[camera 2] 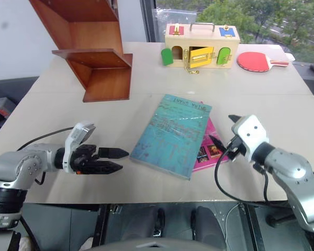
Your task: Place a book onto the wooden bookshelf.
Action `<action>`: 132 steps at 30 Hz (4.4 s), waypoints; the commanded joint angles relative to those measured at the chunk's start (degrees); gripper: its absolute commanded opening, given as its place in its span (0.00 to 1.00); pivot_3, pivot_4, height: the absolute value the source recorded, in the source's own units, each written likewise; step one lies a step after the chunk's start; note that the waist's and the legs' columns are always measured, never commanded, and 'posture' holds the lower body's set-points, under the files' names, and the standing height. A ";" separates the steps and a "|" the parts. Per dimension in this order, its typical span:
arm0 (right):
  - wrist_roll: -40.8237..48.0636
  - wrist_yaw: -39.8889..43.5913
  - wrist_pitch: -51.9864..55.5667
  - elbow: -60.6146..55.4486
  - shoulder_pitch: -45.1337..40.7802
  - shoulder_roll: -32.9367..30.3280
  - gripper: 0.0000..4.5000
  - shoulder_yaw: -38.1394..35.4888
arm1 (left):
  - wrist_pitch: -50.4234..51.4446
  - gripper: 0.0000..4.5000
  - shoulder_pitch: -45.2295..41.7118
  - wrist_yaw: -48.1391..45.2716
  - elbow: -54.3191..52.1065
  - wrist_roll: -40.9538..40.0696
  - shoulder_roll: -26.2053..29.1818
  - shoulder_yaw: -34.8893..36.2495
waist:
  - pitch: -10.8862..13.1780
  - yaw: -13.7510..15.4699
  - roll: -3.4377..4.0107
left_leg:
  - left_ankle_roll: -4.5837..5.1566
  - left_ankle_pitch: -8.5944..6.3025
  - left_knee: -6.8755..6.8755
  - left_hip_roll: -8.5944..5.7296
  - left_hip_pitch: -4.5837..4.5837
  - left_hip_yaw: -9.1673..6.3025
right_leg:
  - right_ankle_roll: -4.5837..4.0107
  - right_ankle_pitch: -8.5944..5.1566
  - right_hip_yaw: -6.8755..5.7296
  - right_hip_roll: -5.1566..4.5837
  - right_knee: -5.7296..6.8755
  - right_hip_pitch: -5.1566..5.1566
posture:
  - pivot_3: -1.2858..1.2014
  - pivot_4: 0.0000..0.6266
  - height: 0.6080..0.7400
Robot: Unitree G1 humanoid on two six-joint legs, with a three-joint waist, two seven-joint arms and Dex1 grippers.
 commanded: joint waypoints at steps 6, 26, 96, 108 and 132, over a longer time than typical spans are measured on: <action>-17.38 2.49 -15.12 39.36 -27.28 5.63 0.07 9.65 | -2.96 1.00 8.41 2.95 -10.66 -2.40 0.66 3.46 | 0.11 -0.66 0.12 | -0.01 0.01 -0.05 -0.03 -0.06 0.04 | 0.00 0.00 0.00 -0.03 -0.03 -0.09 | 0.52 0.24 1.00; -17.45 34.88 -42.47 67.72 -36.30 10.20 0.03 9.91 | -7.94 1.00 5.02 24.22 -12.20 0.56 -10.62 2.62 | 0.21 -0.36 0.23 | -0.24 0.14 -0.33 -0.10 -0.20 0.16 | 0.01 0.02 0.15 -0.10 -0.04 -0.35 | 0.52 0.24 1.00; -10.60 18.26 -1.00 13.03 -11.25 0.78 0.03 19.63 | -21.23 1.00 9.49 6.11 -10.32 -3.19 -7.43 16.13 | 0.29 -0.34 0.01 | 0.04 -0.03 0.00 -0.08 -0.13 0.08 | 0.03 0.01 0.16 -0.09 0.08 -0.25 | 0.52 0.24 1.00; -16.58 14.45 -8.67 34.30 -18.23 4.88 0.03 14.96 | -17.84 1.00 12.68 14.67 -15.42 -4.05 -8.36 12.06 | -0.36 -0.29 -0.49 | -0.20 -0.22 -0.07 -0.08 1.03 -0.01 | -0.24 -0.11 -0.16 -0.49 -0.15 1.05 | 0.52 0.24 1.00; -9.39 11.08 8.10 3.92 6.00 -5.78 0.03 -8.07 | -25.33 1.00 3.81 15.19 -7.97 2.09 -12.44 2.74 | -0.36 0.57 0.06 | 0.02 0.00 -0.71 -0.18 -0.86 0.12 | 0.01 0.04 -0.36 -0.36 -0.61 -0.78 | 0.52 0.24 1.00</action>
